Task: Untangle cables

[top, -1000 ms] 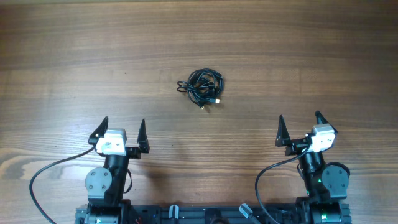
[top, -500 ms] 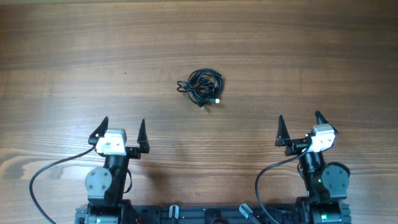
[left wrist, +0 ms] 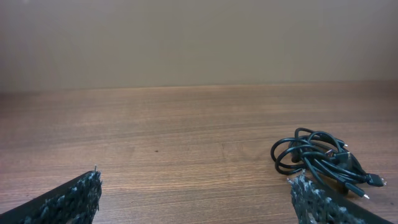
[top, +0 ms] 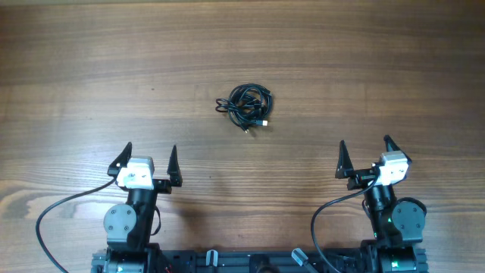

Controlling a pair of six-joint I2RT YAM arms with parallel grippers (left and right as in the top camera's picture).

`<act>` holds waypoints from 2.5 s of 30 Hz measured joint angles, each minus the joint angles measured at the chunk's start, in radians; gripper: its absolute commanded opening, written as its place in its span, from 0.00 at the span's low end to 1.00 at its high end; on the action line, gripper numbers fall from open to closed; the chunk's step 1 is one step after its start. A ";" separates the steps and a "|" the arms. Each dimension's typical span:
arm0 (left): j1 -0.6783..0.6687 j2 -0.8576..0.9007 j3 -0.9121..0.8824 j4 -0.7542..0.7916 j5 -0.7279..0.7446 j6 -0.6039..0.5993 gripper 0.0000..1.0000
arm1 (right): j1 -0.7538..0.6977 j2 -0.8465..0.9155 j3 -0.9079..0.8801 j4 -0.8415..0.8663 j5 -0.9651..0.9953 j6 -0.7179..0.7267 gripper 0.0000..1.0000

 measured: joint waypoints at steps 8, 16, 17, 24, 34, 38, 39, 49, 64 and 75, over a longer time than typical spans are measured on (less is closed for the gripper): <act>0.000 0.000 0.000 0.000 0.000 0.000 1.00 | 0.000 0.000 0.000 0.000 0.000 0.000 1.00; 0.000 0.000 0.000 0.000 0.000 0.000 1.00 | 0.000 0.000 0.000 0.000 0.000 0.000 1.00; 0.000 0.000 0.000 0.000 0.000 0.000 1.00 | 0.000 0.000 0.000 0.000 0.000 0.000 1.00; 0.000 0.000 0.000 0.000 0.000 0.000 1.00 | 0.000 0.000 0.000 0.000 0.000 0.000 1.00; 0.000 0.000 0.000 0.000 0.000 0.000 1.00 | 0.000 0.000 0.000 0.000 0.000 0.000 1.00; 0.000 0.000 0.000 0.000 0.000 0.000 1.00 | 0.000 0.000 0.000 0.000 0.000 0.000 1.00; 0.000 0.000 0.000 0.001 0.000 0.000 1.00 | 0.000 0.000 0.000 0.000 0.000 0.000 1.00; 0.000 0.000 0.000 0.003 0.008 -0.012 1.00 | 0.000 0.000 0.000 0.003 0.000 0.003 1.00; -0.001 0.614 0.796 -0.565 0.317 -0.241 1.00 | -0.002 0.261 0.634 -0.569 -0.419 0.064 1.00; -0.003 1.259 1.318 -0.917 0.440 -0.275 0.84 | -0.003 0.916 1.158 -0.985 -0.726 0.106 0.99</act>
